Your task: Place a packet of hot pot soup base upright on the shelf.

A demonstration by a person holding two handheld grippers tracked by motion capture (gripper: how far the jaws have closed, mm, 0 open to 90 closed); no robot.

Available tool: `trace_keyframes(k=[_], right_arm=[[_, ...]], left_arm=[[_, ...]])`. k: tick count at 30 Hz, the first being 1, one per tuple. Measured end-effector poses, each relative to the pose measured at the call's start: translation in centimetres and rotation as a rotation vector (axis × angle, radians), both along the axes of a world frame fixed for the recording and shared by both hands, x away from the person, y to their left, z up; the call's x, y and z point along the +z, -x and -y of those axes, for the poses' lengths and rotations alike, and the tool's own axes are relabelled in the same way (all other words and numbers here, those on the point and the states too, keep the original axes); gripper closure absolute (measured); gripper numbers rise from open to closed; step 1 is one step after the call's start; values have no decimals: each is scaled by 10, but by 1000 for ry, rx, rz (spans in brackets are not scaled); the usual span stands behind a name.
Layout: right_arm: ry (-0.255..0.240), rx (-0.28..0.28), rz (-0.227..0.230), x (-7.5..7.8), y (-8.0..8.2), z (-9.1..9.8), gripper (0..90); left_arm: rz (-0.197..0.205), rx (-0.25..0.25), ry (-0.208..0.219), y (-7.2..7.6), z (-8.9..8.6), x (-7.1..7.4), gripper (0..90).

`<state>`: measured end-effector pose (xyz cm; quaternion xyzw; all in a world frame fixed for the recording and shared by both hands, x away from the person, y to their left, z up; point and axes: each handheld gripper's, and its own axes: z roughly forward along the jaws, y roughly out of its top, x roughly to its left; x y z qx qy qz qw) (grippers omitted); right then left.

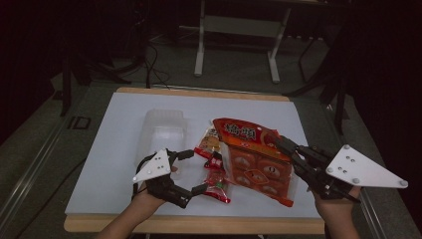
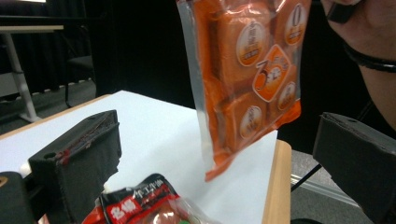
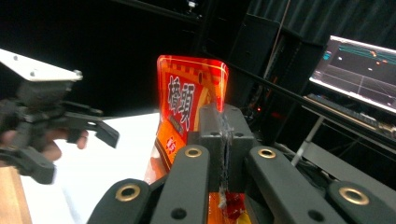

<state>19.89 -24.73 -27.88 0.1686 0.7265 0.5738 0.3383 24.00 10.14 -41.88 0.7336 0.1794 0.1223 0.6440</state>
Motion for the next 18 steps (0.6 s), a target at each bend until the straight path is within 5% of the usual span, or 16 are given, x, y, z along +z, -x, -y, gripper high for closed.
trace_keyframes(k=[12, 13, 18], right_arm=[[6, 60, 3, 5, 3, -17, 890], [4, 72, 0, 5, 3, -19, 890], [-1, 91, 1, 4, 4, -23, 890]], left_arm=[[6, -88, 48, -29, 20, 17, 14], [-16, -131, 81, -34, 20, 18, 15], [-30, -199, 95, -42, 23, 18, 94]])
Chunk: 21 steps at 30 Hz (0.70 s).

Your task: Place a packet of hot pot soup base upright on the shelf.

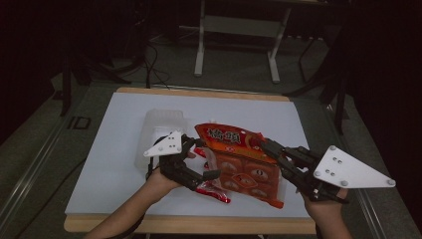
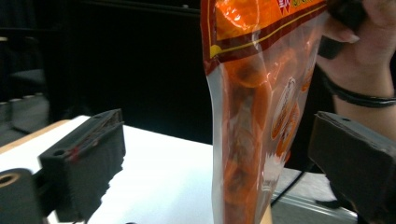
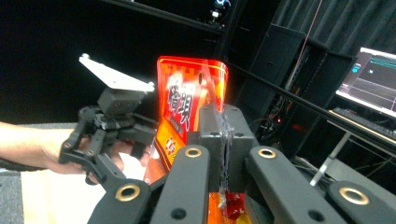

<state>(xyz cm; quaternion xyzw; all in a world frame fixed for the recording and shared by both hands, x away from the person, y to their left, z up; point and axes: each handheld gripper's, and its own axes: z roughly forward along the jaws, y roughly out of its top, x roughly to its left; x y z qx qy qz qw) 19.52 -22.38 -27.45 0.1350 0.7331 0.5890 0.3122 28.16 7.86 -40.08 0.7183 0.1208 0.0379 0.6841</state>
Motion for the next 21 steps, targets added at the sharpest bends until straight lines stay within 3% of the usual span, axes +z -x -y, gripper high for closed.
trace_keyframes(k=[1, 9, 18, 21], right_arm=[[3, 5, -4, 0, 0, -1, 890], [23, 21, -14, -4, -1, -8, 890], [20, 19, -18, -9, -2, -7, 889], [14, 18, -28, -9, -5, -3, 888]], left_arm=[[-2, -17, -1, -1, 1, 0, 94], [57, -122, 1, 0, 10, -1, 424], [65, -141, -1, 3, 13, 0, 693], [73, -141, -9, 7, 15, 2, 711]])
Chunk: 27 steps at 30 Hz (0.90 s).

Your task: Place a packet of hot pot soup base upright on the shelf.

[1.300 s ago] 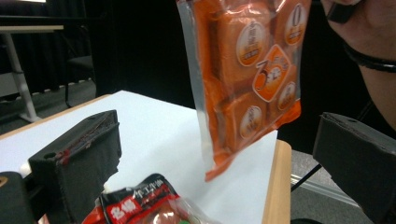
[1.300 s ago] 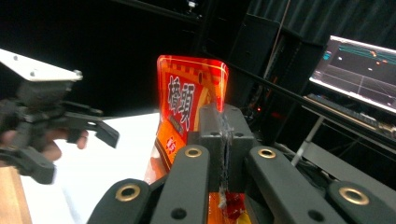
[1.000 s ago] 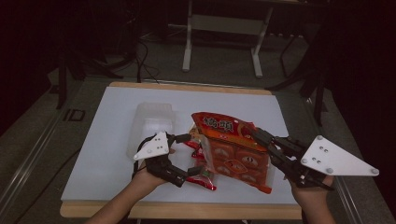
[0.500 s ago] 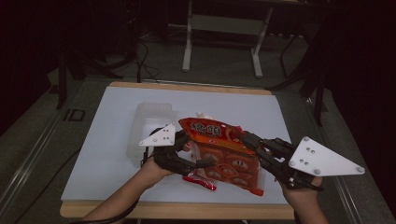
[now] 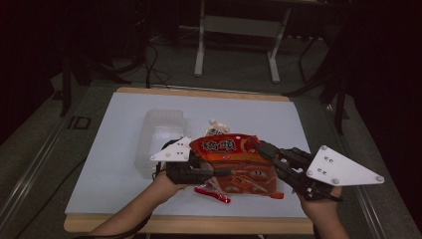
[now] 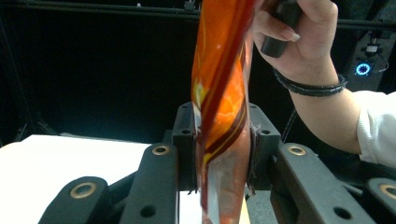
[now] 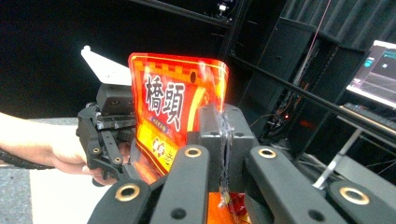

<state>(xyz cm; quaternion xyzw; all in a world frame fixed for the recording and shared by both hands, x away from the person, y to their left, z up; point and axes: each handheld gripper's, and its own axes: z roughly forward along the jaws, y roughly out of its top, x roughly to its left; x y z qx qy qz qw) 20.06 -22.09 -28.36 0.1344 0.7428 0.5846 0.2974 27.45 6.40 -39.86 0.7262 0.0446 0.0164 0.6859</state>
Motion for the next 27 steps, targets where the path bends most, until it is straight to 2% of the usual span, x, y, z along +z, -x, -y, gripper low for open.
trace_keyframes(k=[10, 15, 17, 21, 24, 26, 27], right_arm=[[-12, 2, -10, -1, -3, 5, 879], [-29, -12, -4, -1, -4, 7, 847], [-32, -19, 0, -1, -5, 7, 828], [-40, -29, 2, -1, -6, 9, 808], [-63, -42, 9, 1, -7, 12, 720], [-76, -43, 0, 2, -8, 14, 599], [-76, -43, 0, 2, -8, 14, 599]], left_arm=[[15, 40, -29, 5, -2, 7, 718], [12, 59, -38, 7, -3, 11, 719], [18, 92, -48, 9, -3, 15, 719], [33, 117, -60, 11, -4, 18, 720], [29, 139, -58, 11, -4, 21, 719], [33, 149, -55, 11, -5, 22, 720], [33, 149, -55, 11, -5, 22, 720]])
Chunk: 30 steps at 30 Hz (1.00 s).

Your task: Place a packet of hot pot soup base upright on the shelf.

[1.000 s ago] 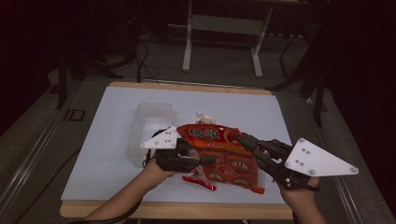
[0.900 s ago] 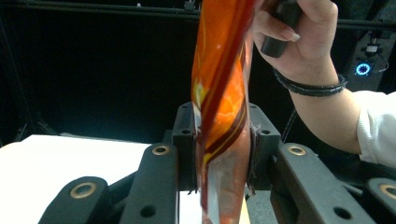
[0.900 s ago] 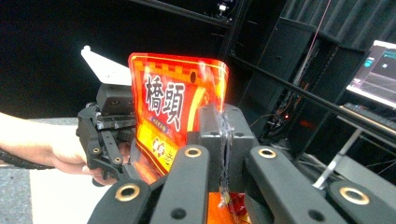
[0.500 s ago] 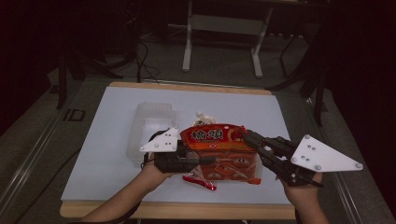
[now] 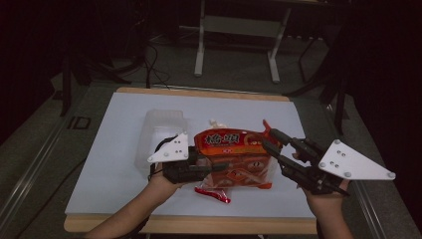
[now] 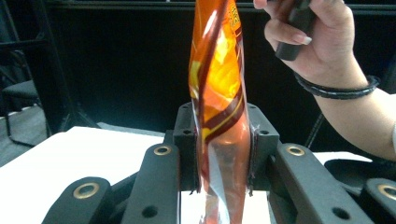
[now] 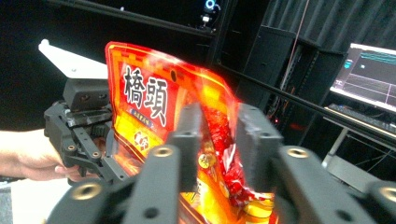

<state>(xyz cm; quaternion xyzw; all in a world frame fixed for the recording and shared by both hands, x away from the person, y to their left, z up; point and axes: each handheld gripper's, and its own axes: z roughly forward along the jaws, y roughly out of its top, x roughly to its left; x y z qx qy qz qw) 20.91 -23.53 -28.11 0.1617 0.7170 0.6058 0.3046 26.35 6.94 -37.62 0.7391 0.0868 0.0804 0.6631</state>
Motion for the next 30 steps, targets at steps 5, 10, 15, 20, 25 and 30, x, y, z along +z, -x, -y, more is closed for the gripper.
trace_keyframes(k=[5, 10, 15, 20, 25, 30], right_arm=[[-7, -54, -11, -5, -2, 1, 375], [-22, -69, -15, -10, -5, 4, 236], [-47, -64, -54, -15, -10, 9, 126], [-73, -56, -87, -25, -12, 15, 105], [-71, -48, -123, -37, -15, 19, 105], [-36, -73, -140, -48, -15, 23, 105]], left_arm=[[3, 52, 15, -3, -8, 7, 719], [-3, 106, 34, -7, -19, 11, 719], [-1, 180, 44, -12, -33, 15, 718], [23, 235, 45, -18, -47, 16, 718], [57, 318, 59, -26, -66, 12, 717], [69, 411, 61, -37, -85, 6, 718]])
